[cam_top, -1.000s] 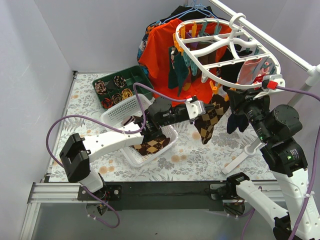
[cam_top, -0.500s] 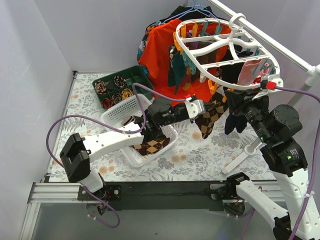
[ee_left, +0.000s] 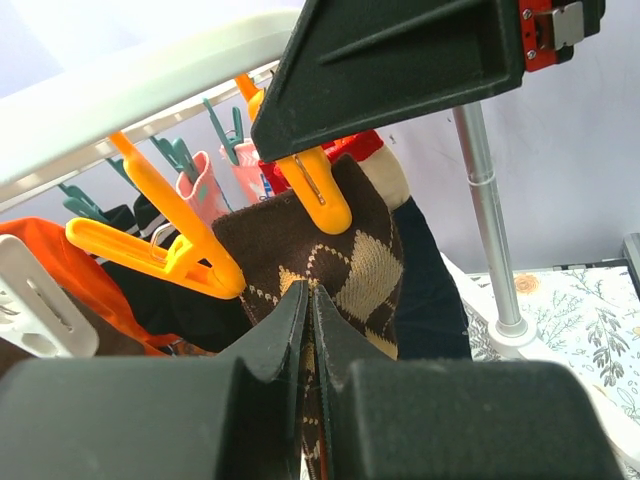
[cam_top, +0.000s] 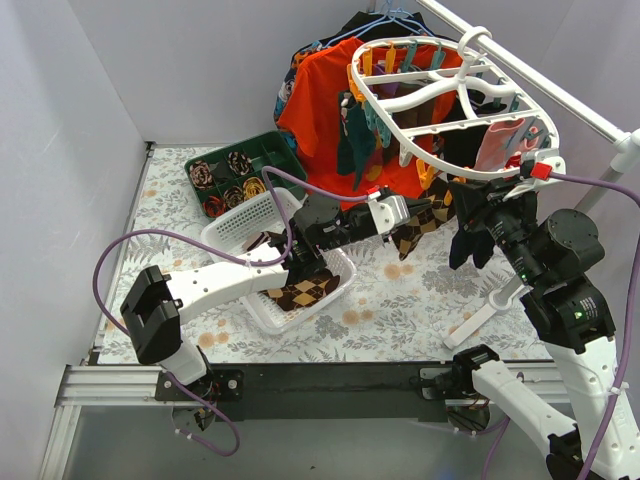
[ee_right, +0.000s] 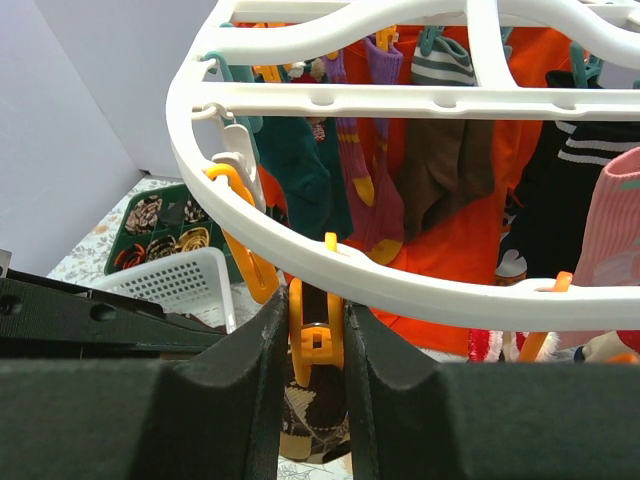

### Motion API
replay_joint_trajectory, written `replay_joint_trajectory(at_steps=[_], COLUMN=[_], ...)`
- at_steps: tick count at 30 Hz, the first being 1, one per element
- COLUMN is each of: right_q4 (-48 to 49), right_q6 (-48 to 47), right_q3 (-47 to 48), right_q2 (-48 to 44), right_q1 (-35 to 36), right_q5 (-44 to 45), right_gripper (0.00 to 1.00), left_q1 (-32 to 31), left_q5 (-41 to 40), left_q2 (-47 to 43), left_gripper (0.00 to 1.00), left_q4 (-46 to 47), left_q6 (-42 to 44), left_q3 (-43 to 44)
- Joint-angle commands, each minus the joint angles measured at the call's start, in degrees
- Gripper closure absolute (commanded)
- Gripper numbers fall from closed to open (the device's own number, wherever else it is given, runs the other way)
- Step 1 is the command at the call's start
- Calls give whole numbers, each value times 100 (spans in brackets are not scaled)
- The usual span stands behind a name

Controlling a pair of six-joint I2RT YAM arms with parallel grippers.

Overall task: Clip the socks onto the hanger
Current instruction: Clamp the sock onto the hanger.

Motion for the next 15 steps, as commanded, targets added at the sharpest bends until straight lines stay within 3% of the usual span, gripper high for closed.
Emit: replay_joint_trajectory(at_steps=[1,4,7,11,14,15], right_q4=[216,207,189,163,145,137], right_q6=[-55,-81,-116,-178,-222,-231], right_q3=[10,27,36,36,36,27], right_q2=[-45,-63,-80,-142,-177,-195], right_q1=[44,44,44,44,44,44], right_q5=[60,148,245,412,526,570], right_gripper=[71,56,47,43,41,40], left_q1=[-17,-17,-17,-17,-9,-9], left_q5=[-78,-52,-61,-157,-210,-219], left_q2=[-67,-76,-111,-278,-366,-375], left_gripper=[99,93,82,75,66,58], left_q4=[126,144,144,188,363,407], left_q6=[-17,-104,-148,-175,-324,-359], left_q3=[181,146,67,-117,-293,-354])
